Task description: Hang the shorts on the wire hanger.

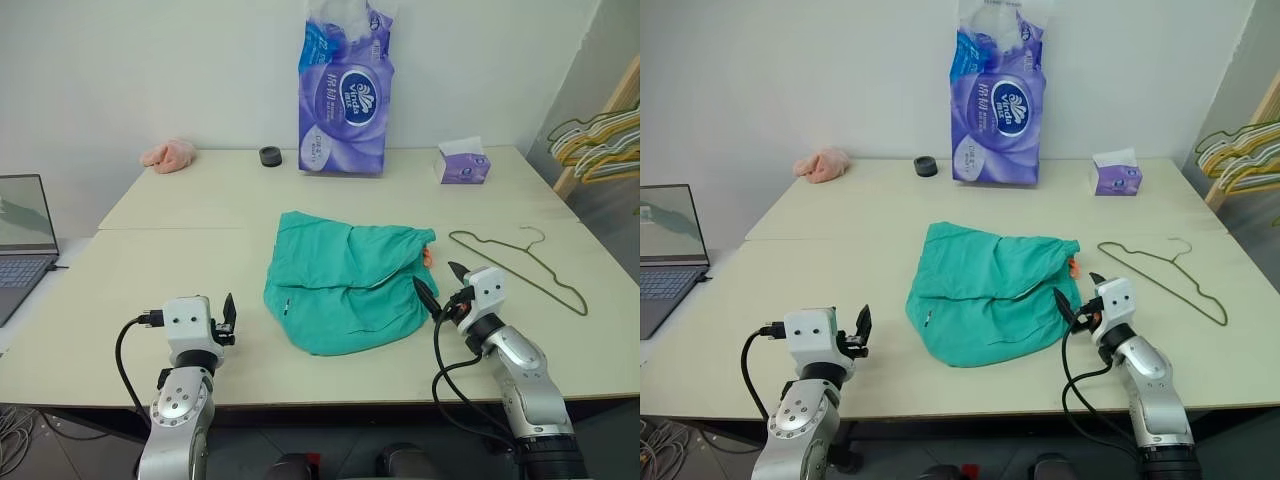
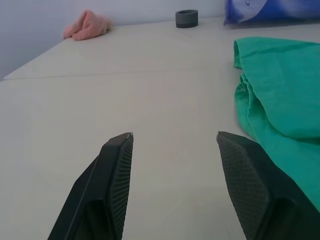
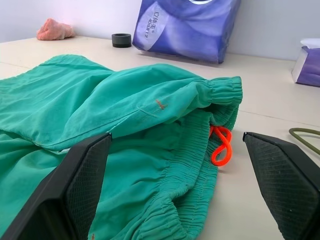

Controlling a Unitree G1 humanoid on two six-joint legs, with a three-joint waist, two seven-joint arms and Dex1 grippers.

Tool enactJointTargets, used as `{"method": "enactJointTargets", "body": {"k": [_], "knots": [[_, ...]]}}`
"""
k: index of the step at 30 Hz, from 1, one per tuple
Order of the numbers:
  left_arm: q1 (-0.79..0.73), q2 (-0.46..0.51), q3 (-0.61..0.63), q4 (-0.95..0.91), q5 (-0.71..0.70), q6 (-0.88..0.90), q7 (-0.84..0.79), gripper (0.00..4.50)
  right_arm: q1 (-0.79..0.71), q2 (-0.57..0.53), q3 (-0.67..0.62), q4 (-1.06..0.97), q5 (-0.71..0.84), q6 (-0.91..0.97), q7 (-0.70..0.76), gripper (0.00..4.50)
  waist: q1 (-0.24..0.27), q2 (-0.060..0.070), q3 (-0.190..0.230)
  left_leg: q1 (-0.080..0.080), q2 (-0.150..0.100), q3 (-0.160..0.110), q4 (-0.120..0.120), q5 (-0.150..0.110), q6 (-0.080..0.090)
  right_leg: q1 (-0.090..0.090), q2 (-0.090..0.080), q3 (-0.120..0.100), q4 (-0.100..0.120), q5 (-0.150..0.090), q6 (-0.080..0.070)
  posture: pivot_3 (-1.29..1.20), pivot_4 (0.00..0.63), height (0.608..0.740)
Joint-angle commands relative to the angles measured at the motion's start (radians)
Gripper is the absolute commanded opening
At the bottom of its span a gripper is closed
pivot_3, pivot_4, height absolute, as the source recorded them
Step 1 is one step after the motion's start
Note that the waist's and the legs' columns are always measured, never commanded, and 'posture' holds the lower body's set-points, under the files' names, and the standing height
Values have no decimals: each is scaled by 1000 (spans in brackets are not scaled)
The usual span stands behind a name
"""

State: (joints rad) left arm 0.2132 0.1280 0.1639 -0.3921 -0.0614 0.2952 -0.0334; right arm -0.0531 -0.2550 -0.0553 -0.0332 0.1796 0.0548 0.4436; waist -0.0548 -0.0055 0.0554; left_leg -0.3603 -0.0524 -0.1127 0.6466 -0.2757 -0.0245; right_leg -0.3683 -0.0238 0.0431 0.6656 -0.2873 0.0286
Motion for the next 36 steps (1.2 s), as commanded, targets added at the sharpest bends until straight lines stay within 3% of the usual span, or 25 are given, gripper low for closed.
{"method": "enactJointTargets", "body": {"k": [1,28,32,35,36], "knots": [[-1,10,-1,-49,8,-28,-7,2806,-20,-3,-1,-12,11,-18,7,4480,0,0,0,0,0,0,0,0,0,0,0,0,0,0,0,-91,12,740],[12,13,18,-51,-2,-26,-18,2806,-37,-3,14,3,-29,-39,-22,4480,-1,0,-1,3,8,5,0,0,0,1,6,0,0,1,-1,-90,15,740],[26,27,-11,-73,-62,-94,-113,2806,-41,1,14,12,-28,-65,-21,4480,-1,0,-1,3,8,5,0,0,0,1,6,0,0,1,-1,-99,15,740],[38,76,-63,-81,-79,-106,-212,3369,-39,-25,27,0,1,-40,46,4500,-2,0,-1,3,9,6,0,0,0,1,6,1,0,2,-2,-117,18,740],[38,104,-89,-81,-79,-105,-255,3652,-35,-59,46,-25,48,6,135,4500,-3,1,-2,3,8,6,0,0,0,1,6,1,0,1,-2,-117,18,740]]}}
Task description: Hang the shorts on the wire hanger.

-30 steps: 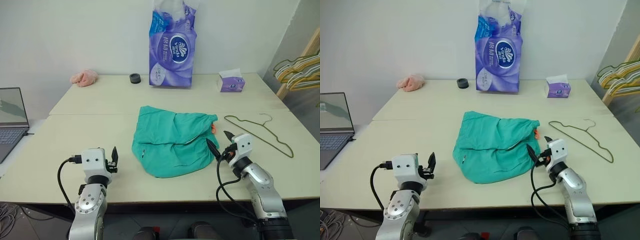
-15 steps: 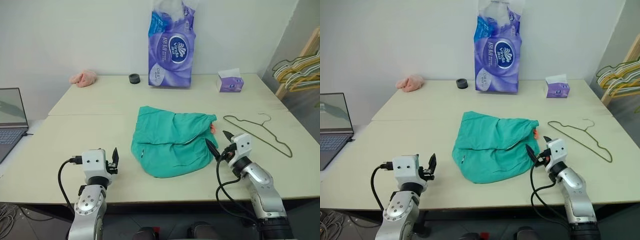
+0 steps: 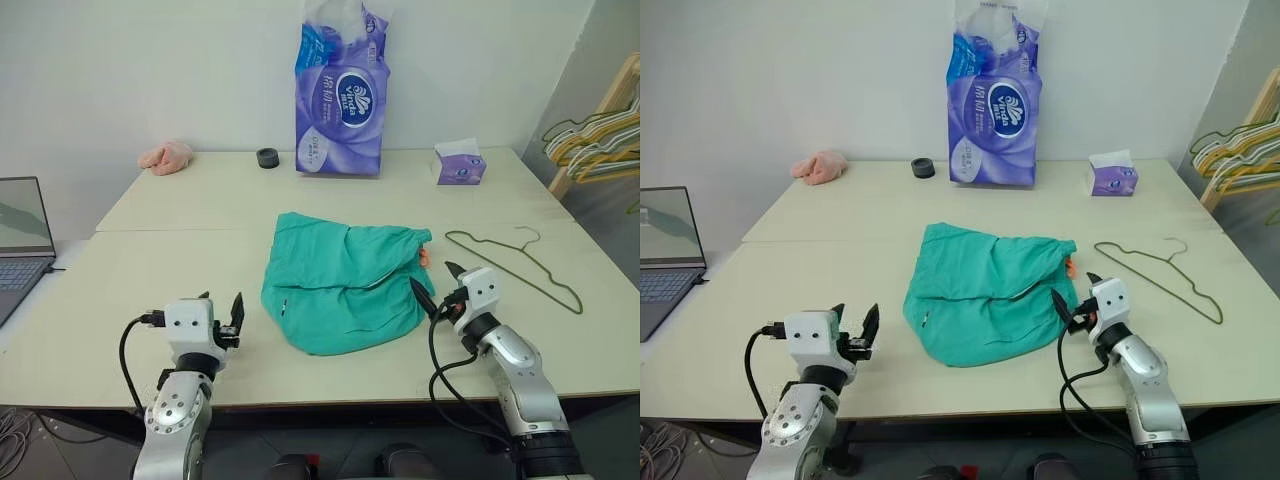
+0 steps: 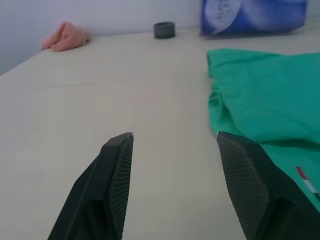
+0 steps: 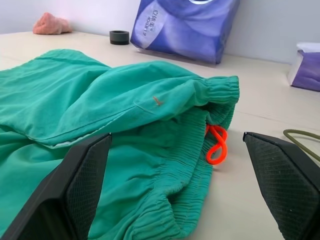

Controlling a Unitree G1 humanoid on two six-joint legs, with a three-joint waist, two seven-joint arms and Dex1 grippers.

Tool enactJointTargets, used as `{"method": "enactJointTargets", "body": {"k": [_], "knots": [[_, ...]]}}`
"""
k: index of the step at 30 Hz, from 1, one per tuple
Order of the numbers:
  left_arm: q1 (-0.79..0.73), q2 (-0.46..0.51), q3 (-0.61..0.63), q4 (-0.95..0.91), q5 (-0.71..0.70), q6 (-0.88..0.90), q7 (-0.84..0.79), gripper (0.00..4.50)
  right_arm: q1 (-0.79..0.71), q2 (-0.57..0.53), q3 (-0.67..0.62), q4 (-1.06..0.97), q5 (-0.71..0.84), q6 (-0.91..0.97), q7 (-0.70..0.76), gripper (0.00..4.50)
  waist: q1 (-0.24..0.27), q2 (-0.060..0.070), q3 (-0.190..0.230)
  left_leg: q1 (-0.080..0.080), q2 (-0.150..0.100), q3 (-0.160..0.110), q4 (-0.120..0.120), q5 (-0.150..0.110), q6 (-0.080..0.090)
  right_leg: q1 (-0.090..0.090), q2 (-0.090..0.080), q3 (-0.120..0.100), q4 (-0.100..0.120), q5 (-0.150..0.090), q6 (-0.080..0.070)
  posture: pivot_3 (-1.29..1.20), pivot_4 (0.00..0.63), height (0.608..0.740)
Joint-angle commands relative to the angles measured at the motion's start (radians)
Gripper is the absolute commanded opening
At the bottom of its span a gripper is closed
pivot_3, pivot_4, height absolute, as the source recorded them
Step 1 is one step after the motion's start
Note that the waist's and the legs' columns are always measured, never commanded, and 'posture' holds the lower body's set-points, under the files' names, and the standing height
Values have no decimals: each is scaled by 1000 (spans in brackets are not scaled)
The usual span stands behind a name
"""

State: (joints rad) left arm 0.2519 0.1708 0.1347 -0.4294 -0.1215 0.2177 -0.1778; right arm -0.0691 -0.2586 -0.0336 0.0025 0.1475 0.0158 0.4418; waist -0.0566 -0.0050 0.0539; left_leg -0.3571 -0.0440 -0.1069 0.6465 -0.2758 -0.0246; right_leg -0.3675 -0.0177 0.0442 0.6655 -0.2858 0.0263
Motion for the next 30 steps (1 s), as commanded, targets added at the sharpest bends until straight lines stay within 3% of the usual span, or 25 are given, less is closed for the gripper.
{"method": "enactJointTargets", "body": {"k": [1,3,6,13,25,30], "knots": [[-2,93,-84,-42,-19,-19,-153,3968,-19,-79,37,-77,87,37,182,4500,-2,1,0,0,0,1,0,0,0,0,0,0,0,0,0,-128,21,740],[-13,156,-126,-42,-33,14,-232,4483,-23,-139,65,-110,127,81,283,4500,-4,2,1,1,0,1,0,0,0,0,0,0,0,-1,1,-140,24,740],[-24,279,-200,-53,-58,74,-387,4483,-30,-269,117,-159,164,134,467,4500,-10,4,2,2,0,1,0,0,0,2,1,0,0,-1,1,-149,27,740],[-80,455,-257,18,-3,71,-520,4483,-59,-397,141,-243,230,211,628,4500,-34,4,7,5,3,0,-1,0,1,4,2,0,0,-1,1,-170,38,740],[-183,471,-332,194,177,7,-484,4483,-69,-404,185,-275,172,158,656,4500,-32,0,11,5,3,0,-1,0,0,5,1,0,-1,-1,1,-179,42,740],[-207,451,-363,233,220,-23,-467,3245,-77,-428,195,-236,127,115,672,4500,-31,1,14,11,3,0,-1,0,0,11,1,0,-1,-1,1,-179,45,740]]}}
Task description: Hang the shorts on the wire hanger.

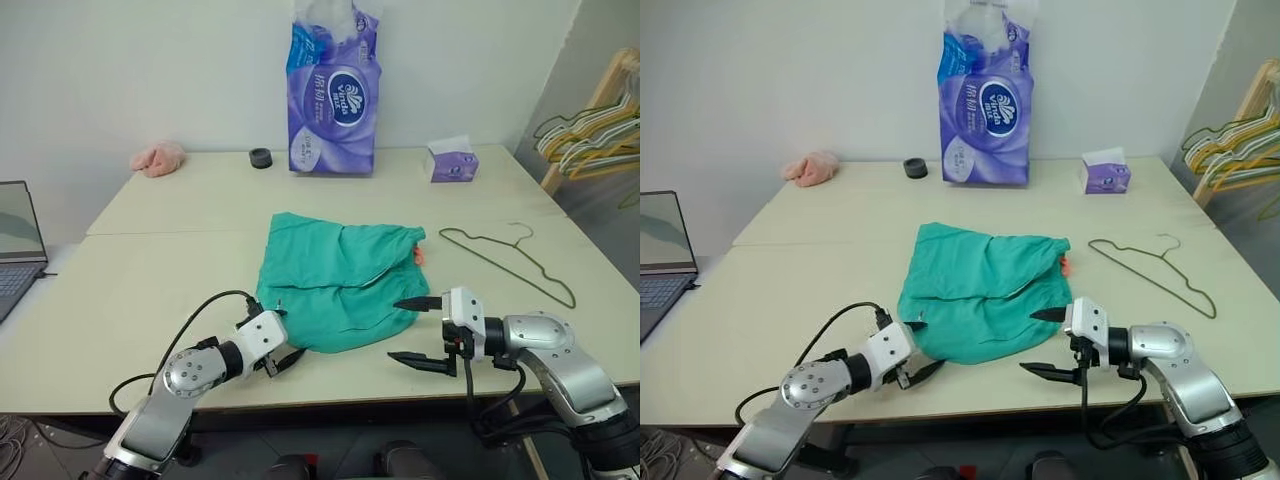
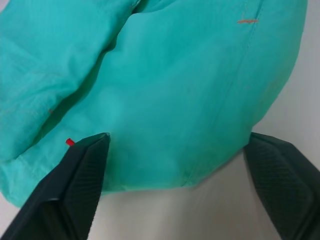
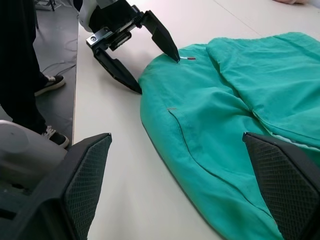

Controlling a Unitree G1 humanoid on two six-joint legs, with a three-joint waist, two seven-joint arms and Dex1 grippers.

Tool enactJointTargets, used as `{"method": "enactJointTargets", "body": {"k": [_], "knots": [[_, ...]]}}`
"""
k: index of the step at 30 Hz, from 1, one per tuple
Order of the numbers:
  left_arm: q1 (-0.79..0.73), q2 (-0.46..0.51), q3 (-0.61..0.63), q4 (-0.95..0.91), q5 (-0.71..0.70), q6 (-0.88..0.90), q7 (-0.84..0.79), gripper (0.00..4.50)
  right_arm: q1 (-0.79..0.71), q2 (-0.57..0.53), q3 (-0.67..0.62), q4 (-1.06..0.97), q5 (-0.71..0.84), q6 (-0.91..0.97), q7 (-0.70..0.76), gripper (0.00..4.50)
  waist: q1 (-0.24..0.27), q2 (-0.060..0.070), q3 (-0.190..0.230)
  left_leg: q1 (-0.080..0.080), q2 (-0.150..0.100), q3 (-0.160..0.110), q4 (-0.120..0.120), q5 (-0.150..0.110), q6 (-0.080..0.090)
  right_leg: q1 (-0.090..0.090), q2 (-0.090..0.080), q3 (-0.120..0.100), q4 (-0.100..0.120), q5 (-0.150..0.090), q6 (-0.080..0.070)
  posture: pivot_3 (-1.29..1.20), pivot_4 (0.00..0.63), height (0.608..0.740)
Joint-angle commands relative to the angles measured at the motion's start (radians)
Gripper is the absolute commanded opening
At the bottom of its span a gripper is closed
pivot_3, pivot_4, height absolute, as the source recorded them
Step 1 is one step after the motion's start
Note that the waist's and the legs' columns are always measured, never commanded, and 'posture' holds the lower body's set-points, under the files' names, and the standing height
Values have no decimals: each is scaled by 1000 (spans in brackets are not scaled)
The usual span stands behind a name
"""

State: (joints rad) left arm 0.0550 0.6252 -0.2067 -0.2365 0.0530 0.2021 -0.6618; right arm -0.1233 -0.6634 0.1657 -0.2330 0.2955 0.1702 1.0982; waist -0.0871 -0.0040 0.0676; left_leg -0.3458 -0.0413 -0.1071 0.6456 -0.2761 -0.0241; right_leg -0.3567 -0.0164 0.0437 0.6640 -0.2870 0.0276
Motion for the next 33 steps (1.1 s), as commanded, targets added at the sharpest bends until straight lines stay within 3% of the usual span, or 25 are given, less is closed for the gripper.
{"method": "enactJointTargets", "body": {"k": [1,8,11,19,28,31,33], "knots": [[-17,-7,-26,48,51,-14,18,2950,-29,-29,-1,12,-33,-52,21,4500,0,0,0,0,0,0,0,0,0,0,0,0,0,0,0,-179,45,740],[-56,-29,-6,78,53,-31,32,717,-122,-49,24,187,-200,-248,-21,4500,-3,0,3,1,0,0,0,0,0,1,0,0,0,0,0,-181,47,740],[-66,-35,26,61,17,-15,22,19,-193,-41,39,291,-291,-354,-67,4500,-10,-1,7,1,0,0,0,0,0,0,0,0,0,0,0,-183,46,740],[-140,-51,173,-34,-170,133,-9,19,-392,-58,162,597,-555,-751,-157,4500,-21,-3,9,-2,0,0,0,0,0,-1,0,-1,0,0,0,-171,37,740],[-190,-53,207,-101,-259,221,-18,19,-532,48,277,870,-778,-890,-369,4500,-47,-4,8,0,0,1,0,0,0,0,0,0,1,2,-2,-156,31,740],[-182,-42,216,-109,-269,226,-19,0,-564,73,288,937,-800,-890,-402,3881,-53,-5,8,1,0,0,0,0,0,1,0,0,1,1,-2,-151,29,740],[-176,-33,230,-110,-276,225,-23,0,-583,86,294,978,-808,-891,-420,3193,-56,-5,8,3,0,0,1,0,0,3,0,0,1,2,-2,-151,29,740]]}}
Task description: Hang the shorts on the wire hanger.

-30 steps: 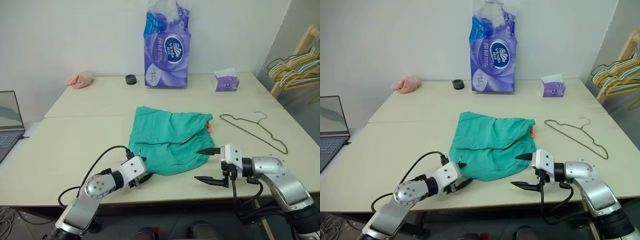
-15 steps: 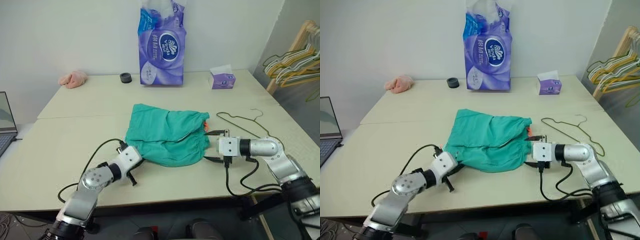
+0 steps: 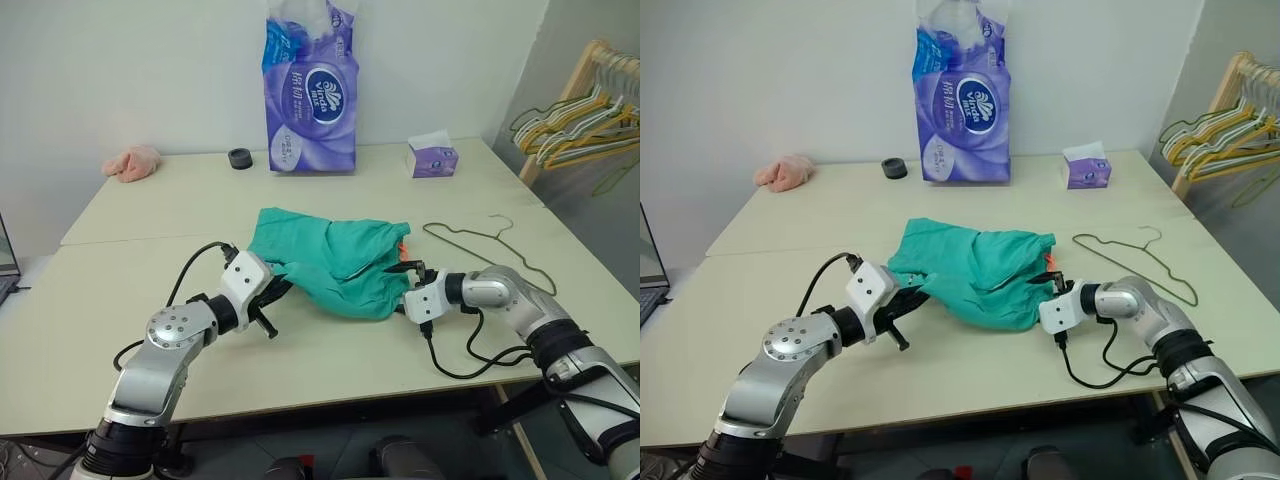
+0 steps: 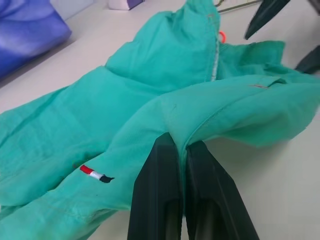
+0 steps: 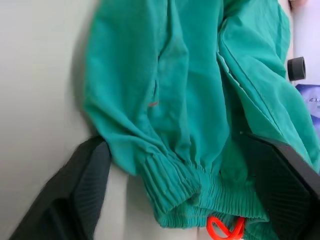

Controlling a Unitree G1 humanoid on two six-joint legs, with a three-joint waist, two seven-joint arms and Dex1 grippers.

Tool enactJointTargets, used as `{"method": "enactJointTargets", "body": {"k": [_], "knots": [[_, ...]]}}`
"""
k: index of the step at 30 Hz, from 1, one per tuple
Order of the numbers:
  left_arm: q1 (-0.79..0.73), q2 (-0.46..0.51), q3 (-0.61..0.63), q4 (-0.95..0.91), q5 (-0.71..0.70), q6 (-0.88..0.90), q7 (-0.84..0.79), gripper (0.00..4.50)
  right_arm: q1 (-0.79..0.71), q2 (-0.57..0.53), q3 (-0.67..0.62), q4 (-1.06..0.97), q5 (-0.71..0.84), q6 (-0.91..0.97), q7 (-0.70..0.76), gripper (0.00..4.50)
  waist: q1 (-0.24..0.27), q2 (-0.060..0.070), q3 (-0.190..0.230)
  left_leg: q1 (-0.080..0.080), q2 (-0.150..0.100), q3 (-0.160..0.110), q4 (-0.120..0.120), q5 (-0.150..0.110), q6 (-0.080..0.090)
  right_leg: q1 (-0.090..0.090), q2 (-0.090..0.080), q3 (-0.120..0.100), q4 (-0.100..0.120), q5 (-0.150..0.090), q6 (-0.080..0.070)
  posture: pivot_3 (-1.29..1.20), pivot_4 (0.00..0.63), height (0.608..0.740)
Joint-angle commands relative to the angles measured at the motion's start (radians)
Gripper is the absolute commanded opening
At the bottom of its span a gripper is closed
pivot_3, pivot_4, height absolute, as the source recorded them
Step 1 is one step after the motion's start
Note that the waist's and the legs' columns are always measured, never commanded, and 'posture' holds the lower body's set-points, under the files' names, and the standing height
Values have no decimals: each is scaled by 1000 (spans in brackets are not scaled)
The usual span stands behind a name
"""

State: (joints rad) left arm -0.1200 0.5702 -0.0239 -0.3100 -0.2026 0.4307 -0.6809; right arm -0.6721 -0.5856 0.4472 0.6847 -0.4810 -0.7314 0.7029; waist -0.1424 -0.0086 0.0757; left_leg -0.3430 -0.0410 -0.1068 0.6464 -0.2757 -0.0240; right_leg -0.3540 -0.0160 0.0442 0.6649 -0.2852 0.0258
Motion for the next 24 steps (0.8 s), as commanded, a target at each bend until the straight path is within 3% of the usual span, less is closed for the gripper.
{"method": "enactJointTargets", "body": {"k": [1,7,9,13,18,21,24], "knots": [[1,26,54,-34,-22,-5,-5,0,-44,13,14,78,-34,10,-35,2854,-1,0,0,1,0,0,0,0,0,0,0,0,0,0,0,-149,28,740],[15,65,102,-6,-31,-26,-24,0,-89,39,3,120,-4,-16,-37,629,0,0,0,0,0,0,0,0,1,0,0,0,0,1,-1,-148,26,740],[41,107,107,-13,-37,-42,-71,0,-93,32,-13,103,54,-10,33,21,-1,0,0,-1,0,0,-1,0,1,-1,0,0,0,2,-4,-148,26,740],[122,218,126,-59,-97,-26,-209,0,-51,-7,-44,-62,294,122,335,21,-1,1,0,-4,0,-1,-2,0,1,-4,0,0,0,3,-5,-152,27,740],[232,415,167,-118,-235,73,-451,0,2,-111,-88,-438,662,654,711,21,3,1,1,-6,0,-2,-2,-1,0,-6,0,-1,-1,1,-5,-155,26,740],[215,488,163,-87,-273,99,-536,0,-47,-142,-110,-512,763,908,796,21,4,4,3,-6,0,-2,-2,-1,0,-6,-1,-1,-1,-1,-5,-158,26,740],[92,505,109,42,-230,74,-564,0,-148,-120,-125,-432,784,1039,822,21,4,6,4,-5,0,-3,-1,-1,0,-5,-1,-3,0,-3,-3,-160,23,740]]}}
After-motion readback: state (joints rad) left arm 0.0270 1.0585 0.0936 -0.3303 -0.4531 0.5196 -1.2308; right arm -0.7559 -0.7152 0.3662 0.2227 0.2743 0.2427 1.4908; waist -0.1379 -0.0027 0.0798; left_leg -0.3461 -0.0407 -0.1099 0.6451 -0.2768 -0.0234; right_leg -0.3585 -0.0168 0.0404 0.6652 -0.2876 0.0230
